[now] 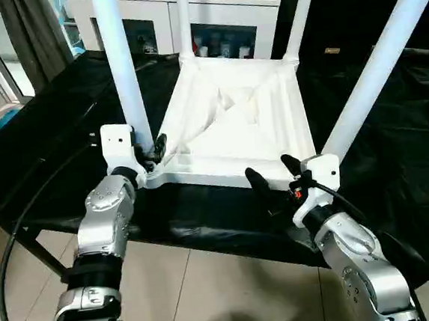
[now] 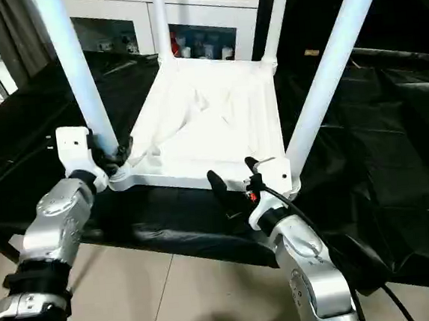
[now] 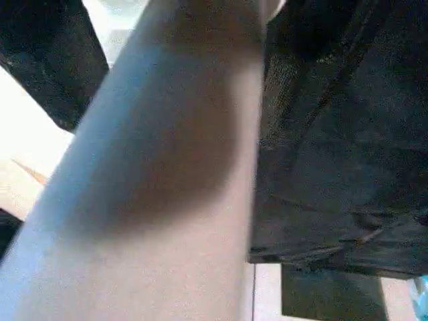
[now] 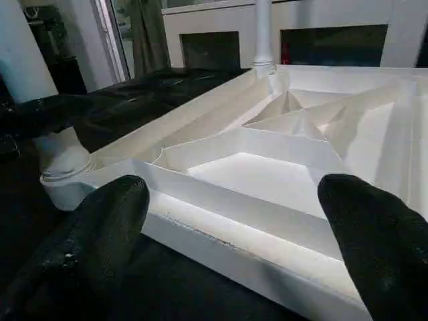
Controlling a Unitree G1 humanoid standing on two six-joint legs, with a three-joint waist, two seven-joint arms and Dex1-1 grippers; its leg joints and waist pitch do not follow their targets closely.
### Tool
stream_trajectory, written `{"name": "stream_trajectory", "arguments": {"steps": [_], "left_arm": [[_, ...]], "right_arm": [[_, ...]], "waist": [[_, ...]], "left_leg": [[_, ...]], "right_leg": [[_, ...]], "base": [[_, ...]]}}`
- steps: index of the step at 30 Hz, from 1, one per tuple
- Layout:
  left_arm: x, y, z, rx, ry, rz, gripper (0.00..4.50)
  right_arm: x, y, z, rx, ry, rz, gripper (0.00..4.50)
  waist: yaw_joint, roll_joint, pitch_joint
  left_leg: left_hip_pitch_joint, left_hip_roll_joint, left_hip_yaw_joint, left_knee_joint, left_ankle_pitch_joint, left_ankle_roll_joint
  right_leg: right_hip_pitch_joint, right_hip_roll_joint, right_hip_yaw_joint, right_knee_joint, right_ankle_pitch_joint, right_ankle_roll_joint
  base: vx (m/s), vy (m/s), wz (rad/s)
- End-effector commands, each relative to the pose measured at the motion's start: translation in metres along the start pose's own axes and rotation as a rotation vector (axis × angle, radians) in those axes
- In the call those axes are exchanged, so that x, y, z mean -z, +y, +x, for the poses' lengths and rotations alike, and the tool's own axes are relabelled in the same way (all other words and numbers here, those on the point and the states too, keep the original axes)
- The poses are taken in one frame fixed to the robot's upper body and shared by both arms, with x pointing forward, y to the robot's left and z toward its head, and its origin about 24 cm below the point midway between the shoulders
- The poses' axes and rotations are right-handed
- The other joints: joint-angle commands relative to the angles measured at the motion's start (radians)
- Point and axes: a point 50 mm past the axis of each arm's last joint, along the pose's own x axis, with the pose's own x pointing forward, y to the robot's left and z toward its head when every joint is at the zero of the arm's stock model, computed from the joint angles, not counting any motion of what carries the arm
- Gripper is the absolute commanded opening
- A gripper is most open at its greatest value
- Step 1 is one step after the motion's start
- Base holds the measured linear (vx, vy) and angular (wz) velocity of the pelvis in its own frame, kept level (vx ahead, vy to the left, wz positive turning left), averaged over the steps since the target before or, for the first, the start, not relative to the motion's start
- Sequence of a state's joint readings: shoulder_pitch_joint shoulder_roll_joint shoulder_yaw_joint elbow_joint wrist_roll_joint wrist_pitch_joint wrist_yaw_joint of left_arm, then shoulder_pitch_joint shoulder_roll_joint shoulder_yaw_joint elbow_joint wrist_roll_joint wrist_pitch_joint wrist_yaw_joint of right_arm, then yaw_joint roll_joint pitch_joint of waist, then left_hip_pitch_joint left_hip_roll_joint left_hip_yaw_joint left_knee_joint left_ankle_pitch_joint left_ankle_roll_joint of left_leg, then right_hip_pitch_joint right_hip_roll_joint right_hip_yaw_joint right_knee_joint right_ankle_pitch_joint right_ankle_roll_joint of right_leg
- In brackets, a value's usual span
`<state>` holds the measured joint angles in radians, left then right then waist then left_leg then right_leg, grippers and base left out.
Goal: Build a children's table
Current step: Flip table
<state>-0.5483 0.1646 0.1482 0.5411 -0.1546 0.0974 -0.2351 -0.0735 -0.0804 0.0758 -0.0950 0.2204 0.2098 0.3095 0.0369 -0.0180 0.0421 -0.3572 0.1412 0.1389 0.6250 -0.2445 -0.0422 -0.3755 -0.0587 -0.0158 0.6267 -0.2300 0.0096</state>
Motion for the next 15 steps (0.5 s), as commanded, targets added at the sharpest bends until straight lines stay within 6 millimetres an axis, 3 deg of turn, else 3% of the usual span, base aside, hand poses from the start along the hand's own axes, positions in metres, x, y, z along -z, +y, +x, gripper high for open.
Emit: {"name": "stream_trajectory", "arguments": {"steps": [1,10,15], "left_arm": [[-0.002,-0.001,0.002,-0.003,-0.011,-0.010,3.14],[-0.001,-0.008,0.004,-0.005,-0.007,-0.073,2.40],[0.004,-0.015,0.004,-0.065,0.011,-0.249,2.24]], "right_arm": [[0.001,-0.002,0.001,0.013,0.009,-0.008,4.50],[0.002,-0.002,0.000,0.014,0.010,-0.010,4.50],[0.002,-0.002,-0.001,0.013,0.008,-0.015,4.50]], "waist": [[0.004,0.006,-0.048],[0.006,0.008,-0.048],[0.009,0.006,-0.046]], "left_leg": [[0.002,0.075,-0.021,-0.086,-0.009,0.059],[0.002,0.078,-0.018,-0.087,-0.018,0.055],[0.001,0.079,-0.016,-0.088,-0.038,0.049]], "right_leg": [[0.048,-0.086,0.042,-0.057,0.136,-0.271],[0.045,-0.086,0.042,-0.058,0.137,-0.271],[0.046,-0.087,0.043,-0.060,0.111,-0.270]], "base": [[0.000,0.000,0.00],[0.000,0.000,0.00],[0.000,0.000,0.00]]}}
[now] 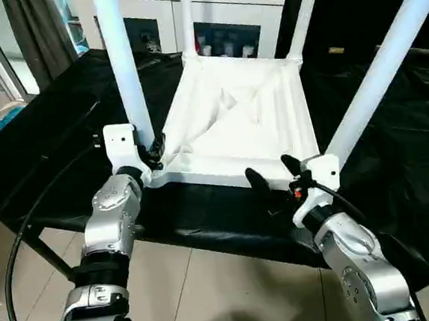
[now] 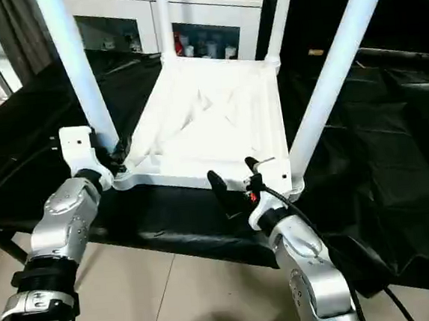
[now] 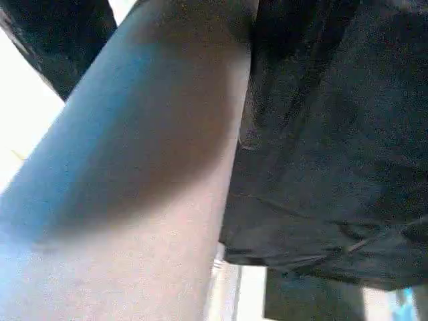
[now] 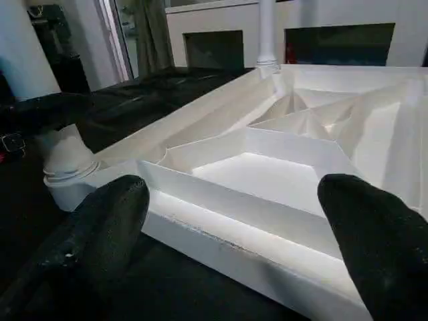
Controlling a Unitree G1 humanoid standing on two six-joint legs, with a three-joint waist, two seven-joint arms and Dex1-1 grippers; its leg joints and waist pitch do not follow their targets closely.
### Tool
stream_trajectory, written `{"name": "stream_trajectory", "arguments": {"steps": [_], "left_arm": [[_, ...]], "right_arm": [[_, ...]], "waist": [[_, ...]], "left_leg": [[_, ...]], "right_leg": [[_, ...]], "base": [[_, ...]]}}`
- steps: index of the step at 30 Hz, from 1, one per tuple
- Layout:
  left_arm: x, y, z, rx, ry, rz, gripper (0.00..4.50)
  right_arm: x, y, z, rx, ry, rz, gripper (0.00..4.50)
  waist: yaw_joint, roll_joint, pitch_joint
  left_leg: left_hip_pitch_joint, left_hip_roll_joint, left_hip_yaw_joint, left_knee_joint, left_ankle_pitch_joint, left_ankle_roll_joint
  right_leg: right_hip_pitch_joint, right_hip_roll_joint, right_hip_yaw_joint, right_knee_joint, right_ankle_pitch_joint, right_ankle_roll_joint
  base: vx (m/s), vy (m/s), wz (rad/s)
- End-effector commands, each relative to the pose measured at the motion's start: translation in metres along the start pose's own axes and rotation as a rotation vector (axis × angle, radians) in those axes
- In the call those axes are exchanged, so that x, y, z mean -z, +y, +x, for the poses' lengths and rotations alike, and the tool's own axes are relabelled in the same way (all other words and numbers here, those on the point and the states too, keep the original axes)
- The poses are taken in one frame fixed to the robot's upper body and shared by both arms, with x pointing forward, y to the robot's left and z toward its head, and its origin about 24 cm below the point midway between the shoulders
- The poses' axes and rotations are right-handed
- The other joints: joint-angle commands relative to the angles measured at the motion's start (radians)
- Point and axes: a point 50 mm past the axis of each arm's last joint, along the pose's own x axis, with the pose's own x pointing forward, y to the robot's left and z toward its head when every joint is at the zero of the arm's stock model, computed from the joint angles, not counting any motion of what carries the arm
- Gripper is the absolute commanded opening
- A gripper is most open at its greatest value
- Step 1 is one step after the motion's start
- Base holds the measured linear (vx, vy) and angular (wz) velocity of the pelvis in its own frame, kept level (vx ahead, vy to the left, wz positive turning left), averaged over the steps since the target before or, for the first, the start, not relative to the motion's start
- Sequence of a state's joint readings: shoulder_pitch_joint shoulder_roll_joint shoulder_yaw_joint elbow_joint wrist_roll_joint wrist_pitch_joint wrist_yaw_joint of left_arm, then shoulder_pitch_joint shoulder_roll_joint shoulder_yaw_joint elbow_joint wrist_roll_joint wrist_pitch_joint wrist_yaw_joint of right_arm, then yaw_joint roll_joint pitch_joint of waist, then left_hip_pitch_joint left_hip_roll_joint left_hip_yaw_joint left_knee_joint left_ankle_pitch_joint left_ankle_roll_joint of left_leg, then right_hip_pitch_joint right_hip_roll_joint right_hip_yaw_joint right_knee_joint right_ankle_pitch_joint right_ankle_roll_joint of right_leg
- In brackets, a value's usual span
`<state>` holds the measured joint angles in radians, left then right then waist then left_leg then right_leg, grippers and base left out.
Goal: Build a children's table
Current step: Flip table
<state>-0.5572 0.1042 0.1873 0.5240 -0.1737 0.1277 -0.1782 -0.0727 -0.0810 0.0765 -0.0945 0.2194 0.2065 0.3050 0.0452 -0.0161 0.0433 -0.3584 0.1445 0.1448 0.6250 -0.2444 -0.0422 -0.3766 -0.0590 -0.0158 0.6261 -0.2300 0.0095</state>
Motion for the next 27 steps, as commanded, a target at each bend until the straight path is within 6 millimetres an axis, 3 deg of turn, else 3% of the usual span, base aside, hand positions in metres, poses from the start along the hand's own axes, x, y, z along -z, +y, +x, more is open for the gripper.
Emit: {"name": "stream_trajectory", "arguments": {"steps": [1,7,9,13,14,15,17,19,23,27], "left_arm": [[0.004,-0.005,0.001,-0.020,0.018,-0.157,2.23],[0.017,-0.021,-0.001,-0.116,0.062,-0.465,2.23],[0.020,-0.025,-0.002,-0.156,0.066,-0.530,2.23],[0.021,-0.031,-0.002,-0.156,0.069,-0.522,2.20],[0.020,-0.032,-0.002,-0.155,0.068,-0.527,2.20],[0.020,-0.033,-0.002,-0.154,0.068,-0.532,2.16],[0.018,-0.035,-0.002,-0.150,0.068,-0.532,2.16],[0.017,-0.036,-0.002,-0.152,0.067,-0.545,2.15],[0.017,-0.039,-0.002,-0.152,0.073,-0.555,2.15],[0.017,-0.044,-0.002,-0.140,0.079,-0.567,2.15]], "right_arm": [[0.002,-0.002,0.000,0.008,0.009,-0.013,4.50],[-0.002,0.000,-0.001,-0.022,-0.033,0.013,4.50],[-0.006,0.001,-0.003,-0.049,-0.062,0.045,4.50],[-0.010,0.000,-0.005,-0.056,-0.089,0.082,4.50],[-0.010,-0.001,-0.004,-0.047,-0.091,0.091,4.50],[-0.010,-0.004,-0.003,-0.021,-0.094,0.118,4.50],[-0.009,-0.013,0.002,0.061,-0.084,0.172,4.50],[-0.008,-0.018,0.007,0.104,-0.082,0.230,4.50],[-0.007,-0.026,0.024,0.188,-0.088,0.367,4.50],[-0.009,-0.027,0.047,0.212,-0.115,0.520,4.50]], "waist": [[0.001,0.003,-0.045],[0.004,-0.004,-0.043],[0.007,-0.001,-0.042],[0.006,-0.002,-0.043],[0.007,0.003,-0.043],[0.005,0.000,-0.043],[0.006,0.005,-0.044],[0.001,0.003,-0.043],[-0.002,0.007,-0.046],[-0.003,0.003,-0.050]], "left_leg": [[0.002,0.076,-0.022,-0.089,-0.044,0.049],[-0.005,0.072,-0.016,-0.083,-0.022,0.076],[-0.007,0.072,-0.015,-0.081,-0.026,0.095],[-0.009,0.074,-0.016,-0.082,-0.011,0.113],[-0.008,0.075,-0.017,-0.082,-0.008,0.113],[-0.007,0.075,-0.017,-0.081,-0.004,0.115],[-0.007,0.075,-0.018,-0.081,0.008,0.114],[-0.007,0.073,-0.018,-0.084,0.003,0.108],[-0.006,0.071,-0.016,-0.081,0.021,0.098],[-0.006,0.070,-0.012,-0.077,0.053,0.111]], "right_leg": [[0.046,-0.087,0.043,-0.062,0.097,-0.270],[0.049,-0.089,0.045,-0.065,0.073,-0.276],[0.047,-0.090,0.044,-0.069,0.032,-0.278],[0.041,-0.084,0.043,-0.069,0.029,-0.260],[0.040,-0.085,0.043,-0.068,0.032,-0.260],[0.039,-0.085,0.043,-0.069,0.039,-0.259],[0.038,-0.084,0.042,-0.067,0.048,-0.259],[0.039,-0.084,0.041,-0.068,0.034,-0.263],[0.040,-0.083,0.041,-0.065,0.056,-0.267],[0.040,-0.084,0.040,-0.058,0.107,-0.286]], "base": [[0.000,0.000,0.00],[0.000,0.000,0.00],[0.000,0.000,0.00],[0.000,0.000,0.00],[0.000,0.000,0.00],[0.000,0.000,0.00],[0.000,0.000,0.00],[0.000,0.000,0.00],[0.000,0.000,0.00],[0.000,0.000,0.00]]}}
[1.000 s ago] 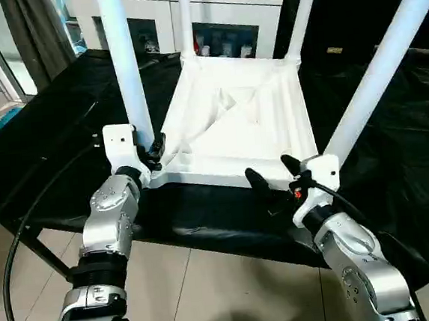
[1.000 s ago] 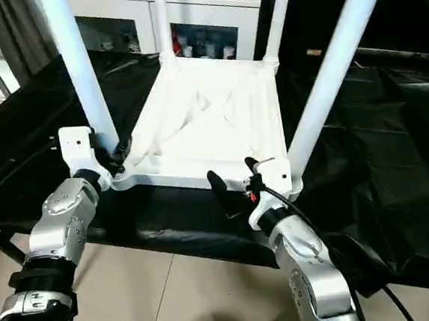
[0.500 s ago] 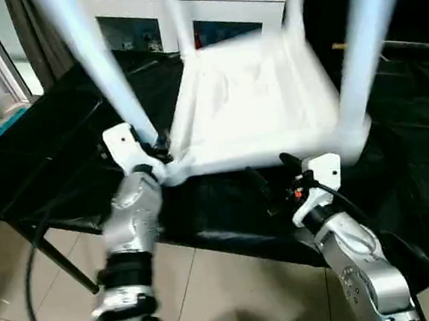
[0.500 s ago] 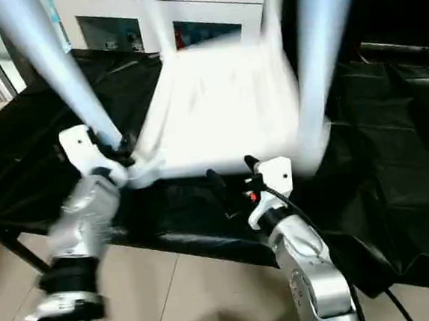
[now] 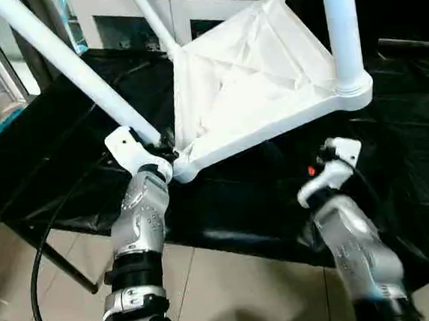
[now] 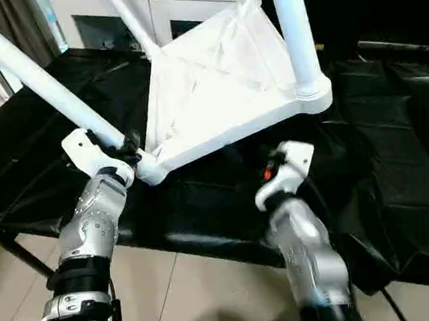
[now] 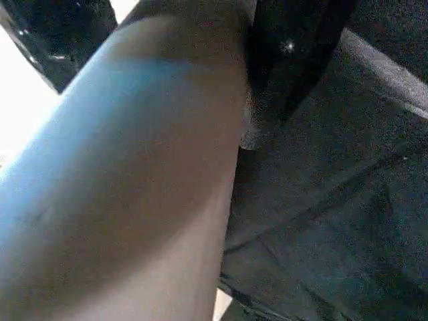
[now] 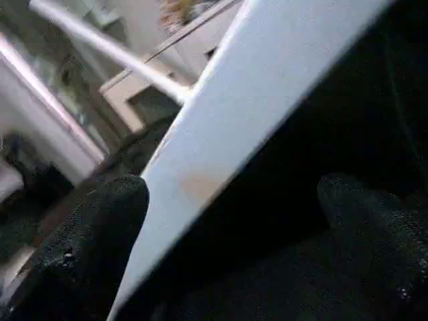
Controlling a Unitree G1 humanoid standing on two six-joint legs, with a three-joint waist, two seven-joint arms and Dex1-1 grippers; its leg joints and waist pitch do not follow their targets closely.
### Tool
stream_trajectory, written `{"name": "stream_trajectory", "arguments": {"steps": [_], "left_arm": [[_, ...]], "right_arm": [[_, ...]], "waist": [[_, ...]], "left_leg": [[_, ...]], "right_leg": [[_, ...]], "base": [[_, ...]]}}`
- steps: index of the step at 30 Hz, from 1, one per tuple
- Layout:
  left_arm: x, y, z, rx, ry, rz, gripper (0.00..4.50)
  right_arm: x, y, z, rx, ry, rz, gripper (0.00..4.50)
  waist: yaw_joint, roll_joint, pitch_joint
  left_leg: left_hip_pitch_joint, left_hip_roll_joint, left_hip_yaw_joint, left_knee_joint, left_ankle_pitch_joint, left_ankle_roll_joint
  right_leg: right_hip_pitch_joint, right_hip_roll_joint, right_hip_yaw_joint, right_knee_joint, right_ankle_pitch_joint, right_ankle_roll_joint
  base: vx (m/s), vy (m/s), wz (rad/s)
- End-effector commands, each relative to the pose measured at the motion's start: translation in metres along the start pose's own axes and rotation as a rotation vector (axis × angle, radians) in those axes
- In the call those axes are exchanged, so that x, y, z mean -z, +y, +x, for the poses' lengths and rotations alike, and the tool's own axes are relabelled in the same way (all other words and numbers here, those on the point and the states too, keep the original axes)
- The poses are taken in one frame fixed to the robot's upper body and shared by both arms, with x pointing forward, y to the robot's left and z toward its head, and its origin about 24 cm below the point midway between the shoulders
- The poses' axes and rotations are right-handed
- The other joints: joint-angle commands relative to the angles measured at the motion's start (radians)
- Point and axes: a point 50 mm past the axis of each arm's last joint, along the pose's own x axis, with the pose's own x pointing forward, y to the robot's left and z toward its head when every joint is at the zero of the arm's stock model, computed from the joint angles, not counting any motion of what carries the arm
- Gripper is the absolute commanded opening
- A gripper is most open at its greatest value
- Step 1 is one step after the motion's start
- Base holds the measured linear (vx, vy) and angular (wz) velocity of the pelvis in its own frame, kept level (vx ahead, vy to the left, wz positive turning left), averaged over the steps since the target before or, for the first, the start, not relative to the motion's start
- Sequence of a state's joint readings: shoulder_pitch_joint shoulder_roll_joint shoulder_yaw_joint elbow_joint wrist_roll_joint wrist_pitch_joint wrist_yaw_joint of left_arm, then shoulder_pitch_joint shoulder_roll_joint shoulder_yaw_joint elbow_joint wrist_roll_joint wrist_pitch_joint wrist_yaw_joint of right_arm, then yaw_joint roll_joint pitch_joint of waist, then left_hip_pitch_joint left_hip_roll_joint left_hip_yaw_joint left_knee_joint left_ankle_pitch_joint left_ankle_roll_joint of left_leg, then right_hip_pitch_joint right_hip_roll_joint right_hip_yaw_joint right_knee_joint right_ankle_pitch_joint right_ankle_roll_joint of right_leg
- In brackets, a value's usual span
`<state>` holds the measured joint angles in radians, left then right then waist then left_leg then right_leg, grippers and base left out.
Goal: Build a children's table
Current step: Flip table
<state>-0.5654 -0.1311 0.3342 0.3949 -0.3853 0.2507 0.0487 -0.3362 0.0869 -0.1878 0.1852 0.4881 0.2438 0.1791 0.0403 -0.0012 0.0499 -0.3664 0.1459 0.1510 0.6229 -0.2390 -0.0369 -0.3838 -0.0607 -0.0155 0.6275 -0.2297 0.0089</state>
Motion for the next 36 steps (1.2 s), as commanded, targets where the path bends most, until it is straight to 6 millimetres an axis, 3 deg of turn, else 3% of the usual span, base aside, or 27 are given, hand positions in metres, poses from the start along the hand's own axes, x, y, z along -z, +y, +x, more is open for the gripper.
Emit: {"name": "stream_trajectory", "arguments": {"steps": [1,7,8,10,15,19,22,36], "left_arm": [[0.017,0.000,-0.003,-0.019,0.073,-0.087,2.15],[0.020,-0.004,-0.004,-0.005,0.083,-0.071,2.15],[0.021,-0.005,-0.005,-0.001,0.086,-0.070,2.15],[0.022,-0.007,-0.006,0.010,0.092,-0.070,2.15],[0.026,-0.014,-0.009,0.059,0.113,-0.052,2.15],[0.029,-0.016,-0.011,0.078,0.132,-0.052,2.15],[0.031,-0.017,-0.012,0.089,0.142,-0.049,2.15],[0.029,-0.017,-0.013,0.093,0.138,-0.049,2.15]], "right_arm": [[0.001,0.000,0.006,0.009,-0.006,0.068,4.50],[0.003,0.020,0.032,-0.082,-0.009,0.187,4.50],[0.003,0.021,0.036,-0.078,-0.009,0.192,4.50],[0.002,0.021,0.042,-0.057,-0.014,0.210,4.50],[-0.001,0.016,0.058,0.025,-0.014,0.232,4.50],[-0.003,0.017,0.065,0.020,-0.018,0.247,4.50],[-0.003,0.015,0.068,0.031,-0.015,0.228,4.20],[-0.006,0.010,0.072,0.040,-0.058,0.257,3.10]], "waist": [[0.001,-0.013,-0.056],[0.006,-0.012,-0.062],[0.007,-0.017,-0.064],[0.010,-0.015,-0.066],[0.018,-0.022,-0.068],[0.025,-0.020,-0.071],[0.026,-0.022,-0.071],[0.022,-0.023,-0.066]], "left_leg": [[0.001,0.069,-0.018,-0.075,0.048,0.111],[0.003,0.071,-0.016,-0.066,0.124,0.159],[0.003,0.070,-0.014,-0.064,0.132,0.168],[0.003,0.071,-0.014,-0.062,0.153,0.178],[0.003,0.069,-0.008,-0.058,0.170,0.194],[0.002,0.068,-0.005,-0.053,0.188,0.214],[0.000,0.069,-0.003,-0.050,0.198,0.232],[-0.002,0.072,0.007,-0.055,0.097,0.208]], "right_leg": [[0.048,-0.083,0.040,-0.060,0.111,-0.288],[0.046,-0.083,0.036,-0.047,0.184,-0.308],[0.047,-0.084,0.035,-0.046,0.191,-0.313],[0.046,-0.085,0.034,-0.043,0.203,-0.319],[0.042,-0.083,0.032,-0.039,0.195,-0.327],[0.040,-0.081,0.031,-0.034,0.211,-0.327],[0.037,-0.081,0.029,-0.032,0.213,-0.329],[0.031,-0.083,0.028,-0.042,0.101,-0.321]], "base": [[0.000,0.000,0.00],[0.000,0.000,0.00],[0.000,0.000,0.00],[0.000,0.000,0.00],[0.000,0.000,0.00],[0.000,0.000,0.00],[0.000,0.000,0.00],[0.000,0.000,0.00]]}}
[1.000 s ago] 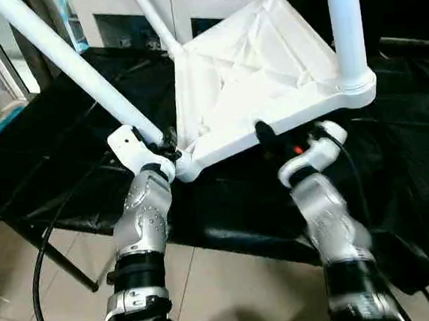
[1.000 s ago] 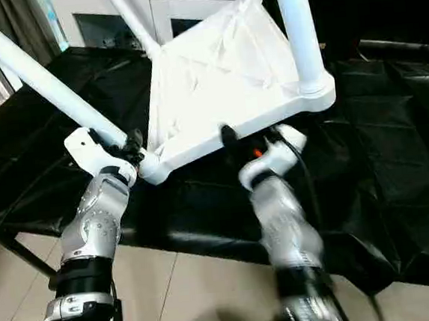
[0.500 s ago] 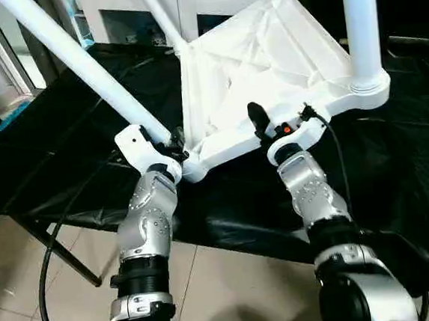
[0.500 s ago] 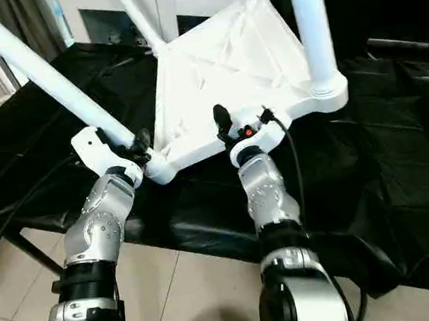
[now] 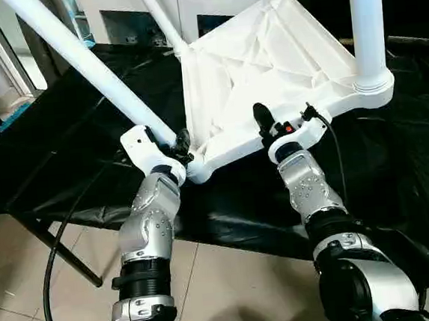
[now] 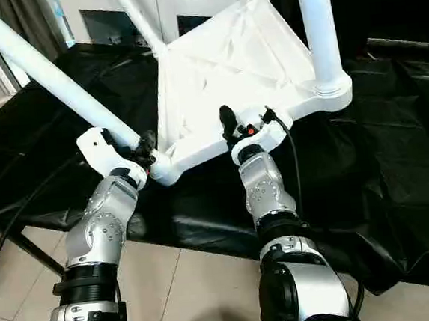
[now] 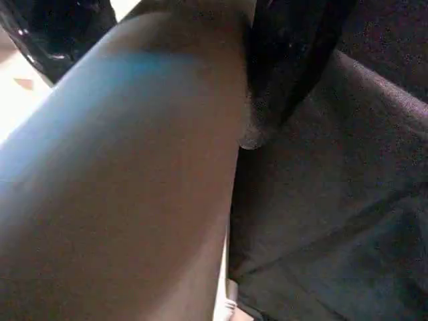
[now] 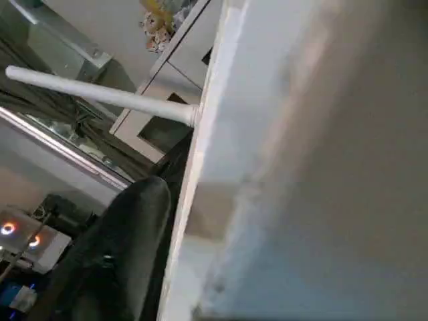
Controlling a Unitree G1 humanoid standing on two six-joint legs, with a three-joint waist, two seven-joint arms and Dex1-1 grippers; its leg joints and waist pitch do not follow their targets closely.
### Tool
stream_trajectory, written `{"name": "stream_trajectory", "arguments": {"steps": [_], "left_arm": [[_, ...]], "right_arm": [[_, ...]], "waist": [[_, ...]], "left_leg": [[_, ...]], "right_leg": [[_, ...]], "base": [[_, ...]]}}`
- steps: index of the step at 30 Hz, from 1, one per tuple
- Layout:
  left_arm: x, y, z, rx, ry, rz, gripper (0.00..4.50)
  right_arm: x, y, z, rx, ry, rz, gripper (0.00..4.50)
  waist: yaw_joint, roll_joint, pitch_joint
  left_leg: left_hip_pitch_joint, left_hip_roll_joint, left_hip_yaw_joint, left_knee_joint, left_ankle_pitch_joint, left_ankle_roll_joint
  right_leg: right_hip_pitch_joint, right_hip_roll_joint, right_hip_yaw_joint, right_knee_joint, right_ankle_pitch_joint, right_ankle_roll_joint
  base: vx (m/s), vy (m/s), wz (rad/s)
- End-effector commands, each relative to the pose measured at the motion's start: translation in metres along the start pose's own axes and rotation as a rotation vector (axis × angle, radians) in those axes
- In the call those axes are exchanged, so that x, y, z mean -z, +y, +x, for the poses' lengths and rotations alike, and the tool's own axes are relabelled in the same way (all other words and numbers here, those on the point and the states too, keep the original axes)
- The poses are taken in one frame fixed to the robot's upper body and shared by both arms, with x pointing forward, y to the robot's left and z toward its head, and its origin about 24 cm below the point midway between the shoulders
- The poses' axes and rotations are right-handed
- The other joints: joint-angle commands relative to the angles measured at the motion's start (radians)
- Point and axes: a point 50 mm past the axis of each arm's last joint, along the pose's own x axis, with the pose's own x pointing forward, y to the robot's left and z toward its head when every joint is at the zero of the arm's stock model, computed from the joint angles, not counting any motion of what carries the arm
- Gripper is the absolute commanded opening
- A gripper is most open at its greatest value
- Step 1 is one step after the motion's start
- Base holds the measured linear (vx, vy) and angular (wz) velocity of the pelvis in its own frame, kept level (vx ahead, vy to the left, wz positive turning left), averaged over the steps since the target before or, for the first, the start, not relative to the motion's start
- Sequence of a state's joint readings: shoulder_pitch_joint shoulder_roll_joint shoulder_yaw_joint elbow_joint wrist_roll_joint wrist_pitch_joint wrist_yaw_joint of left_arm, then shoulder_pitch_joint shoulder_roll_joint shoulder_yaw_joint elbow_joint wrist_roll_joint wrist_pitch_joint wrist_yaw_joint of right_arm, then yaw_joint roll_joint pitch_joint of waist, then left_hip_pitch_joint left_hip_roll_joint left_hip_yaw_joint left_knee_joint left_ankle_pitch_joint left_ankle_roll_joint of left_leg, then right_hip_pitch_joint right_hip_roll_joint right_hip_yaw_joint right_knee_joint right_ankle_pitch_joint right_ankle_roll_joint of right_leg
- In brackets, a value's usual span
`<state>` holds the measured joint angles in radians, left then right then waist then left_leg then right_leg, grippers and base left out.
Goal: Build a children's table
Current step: Flip table
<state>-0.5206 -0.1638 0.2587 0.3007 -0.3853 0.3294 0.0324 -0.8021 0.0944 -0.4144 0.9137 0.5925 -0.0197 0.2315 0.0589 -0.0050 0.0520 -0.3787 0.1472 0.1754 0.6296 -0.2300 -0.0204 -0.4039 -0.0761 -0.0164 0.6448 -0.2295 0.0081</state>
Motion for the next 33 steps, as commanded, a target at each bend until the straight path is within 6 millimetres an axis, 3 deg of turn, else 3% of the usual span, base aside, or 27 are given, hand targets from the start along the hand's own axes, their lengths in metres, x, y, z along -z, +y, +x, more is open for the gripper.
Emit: {"name": "stream_trajectory", "arguments": {"steps": [1,6,9,16,17,18,20,22,25,33], "left_arm": [[0.019,0.002,-0.003,0.010,0.076,-0.074,2.15],[0.018,0.003,-0.003,0.008,0.076,-0.073,2.15],[0.018,0.003,-0.002,0.009,0.077,-0.073,2.15],[0.019,0.003,-0.002,0.001,0.087,-0.045,2.15],[0.020,0.004,-0.002,-0.008,0.092,-0.032,2.71],[0.019,0.005,-0.003,-0.003,0.089,-0.048,2.85],[0.017,0.007,-0.003,-0.005,0.079,-0.064,2.85],[0.013,0.013,-0.003,-0.012,0.073,-0.051,3.18],[0.008,0.018,-0.005,-0.023,0.067,-0.030,3.33],[0.009,0.037,-0.025,0.057,0.125,0.124,4.05]], "right_arm": [[-0.006,0.006,0.004,-0.024,-0.024,-0.003,3.01],[-0.007,0.005,0.005,-0.021,-0.035,-0.007,2.67],[-0.008,0.005,0.005,-0.017,-0.036,-0.009,2.32],[-0.009,0.003,0.005,-0.005,-0.046,-0.021,2.12],[-0.009,0.003,0.005,-0.004,-0.047,-0.022,2.10],[-0.010,0.003,0.006,-0.004,-0.054,-0.030,2.10],[-0.014,0.003,0.006,-0.003,-0.066,-0.045,2.10],[-0.021,0.005,0.008,-0.004,-0.092,-0.081,2.09],[-0.030,0.005,0.009,-0.002,-0.116,-0.102,2.09],[-0.056,0.006,0.013,0.007,-0.176,-0.212,2.09]], "waist": [[0.004,-0.020,-0.069],[0.006,-0.018,-0.072],[0.004,-0.019,-0.071],[0.004,-0.018,-0.070],[0.004,-0.019,-0.070],[0.005,-0.018,-0.070],[0.006,-0.018,-0.071],[0.006,-0.019,-0.074],[0.006,-0.019,-0.072],[0.008,-0.012,-0.074]], "left_leg": [[0.010,0.070,-0.017,-0.060,0.088,0.191],[0.007,0.069,-0.018,-0.055,0.123,0.211],[0.007,0.070,-0.018,-0.056,0.111,0.213],[0.007,0.071,-0.018,-0.057,0.107,0.208],[0.007,0.071,-0.018,-0.057,0.107,0.209],[0.007,0.071,-0.018,-0.057,0.108,0.209],[0.008,0.070,-0.016,-0.056,0.108,0.208],[0.006,0.070,-0.018,-0.054,0.127,0.215],[0.006,0.070,-0.017,-0.054,0.127,0.220],[0.009,0.071,-0.016,-0.051,0.154,0.217]], "right_leg": [[0.051,-0.068,0.029,-0.058,0.104,-0.320],[0.050,-0.068,0.027,-0.052,0.150,-0.326],[0.050,-0.068,0.026,-0.054,0.131,-0.327],[0.050,-0.069,0.026,-0.054,0.123,-0.328],[0.050,-0.068,0.026,-0.054,0.124,-0.327],[0.050,-0.069,0.026,-0.054,0.126,-0.328],[0.048,-0.068,0.026,-0.053,0.130,-0.333],[0.050,-0.068,0.025,-0.050,0.147,-0.332],[0.048,-0.067,0.024,-0.050,0.148,-0.331],[0.042,-0.063,0.022,-0.046,0.160,-0.329]], "base": [[0.000,0.000,0.00],[0.000,0.000,0.00],[0.000,0.000,0.00],[0.000,0.000,0.00],[0.000,0.000,0.00],[0.000,0.000,0.00],[0.000,0.000,0.00],[0.000,0.000,0.00],[0.000,0.000,0.00],[0.000,0.000,0.00]]}}
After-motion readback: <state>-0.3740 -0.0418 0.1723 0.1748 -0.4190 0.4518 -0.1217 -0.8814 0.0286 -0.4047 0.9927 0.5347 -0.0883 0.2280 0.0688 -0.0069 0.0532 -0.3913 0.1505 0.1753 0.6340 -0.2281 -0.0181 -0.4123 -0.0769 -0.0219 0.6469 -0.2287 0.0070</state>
